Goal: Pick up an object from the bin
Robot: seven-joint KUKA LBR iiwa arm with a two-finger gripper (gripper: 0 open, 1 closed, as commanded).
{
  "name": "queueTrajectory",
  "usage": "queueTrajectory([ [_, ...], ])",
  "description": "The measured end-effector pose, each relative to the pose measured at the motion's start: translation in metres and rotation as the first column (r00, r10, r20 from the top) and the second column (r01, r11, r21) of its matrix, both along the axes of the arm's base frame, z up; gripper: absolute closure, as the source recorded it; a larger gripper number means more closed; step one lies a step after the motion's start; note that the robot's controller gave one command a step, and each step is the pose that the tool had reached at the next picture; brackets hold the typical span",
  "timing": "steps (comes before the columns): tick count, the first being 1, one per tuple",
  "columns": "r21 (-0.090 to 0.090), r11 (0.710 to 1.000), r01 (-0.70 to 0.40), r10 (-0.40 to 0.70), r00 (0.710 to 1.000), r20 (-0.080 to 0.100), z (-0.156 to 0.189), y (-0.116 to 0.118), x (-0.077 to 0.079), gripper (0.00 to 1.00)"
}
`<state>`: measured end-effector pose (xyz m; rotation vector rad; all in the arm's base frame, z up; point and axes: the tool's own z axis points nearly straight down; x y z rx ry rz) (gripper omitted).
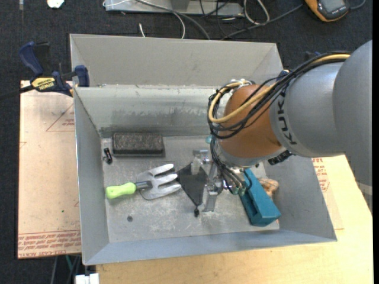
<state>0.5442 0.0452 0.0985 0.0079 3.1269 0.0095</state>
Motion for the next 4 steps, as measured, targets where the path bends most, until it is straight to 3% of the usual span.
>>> queueTrajectory([
  [1, -0.001, 1.0, 0.016, -0.016, 1.0, -0.006, -0.027, -0.001, -0.004, 1.0],
  [2, -0.001, 1.0, 0.016, -0.016, 1.0, -0.006, -0.027, -0.001, -0.004, 1.0],
  [3, -0.001, 0.994, -0.106, 0.106, 0.994, 0.002, -0.026, -0.001, -0.003, 1.0],
  [4, -0.002, 0.984, -0.175, 0.175, 0.984, -0.012, -0.003, 0.004, -0.004, 1.0],
])
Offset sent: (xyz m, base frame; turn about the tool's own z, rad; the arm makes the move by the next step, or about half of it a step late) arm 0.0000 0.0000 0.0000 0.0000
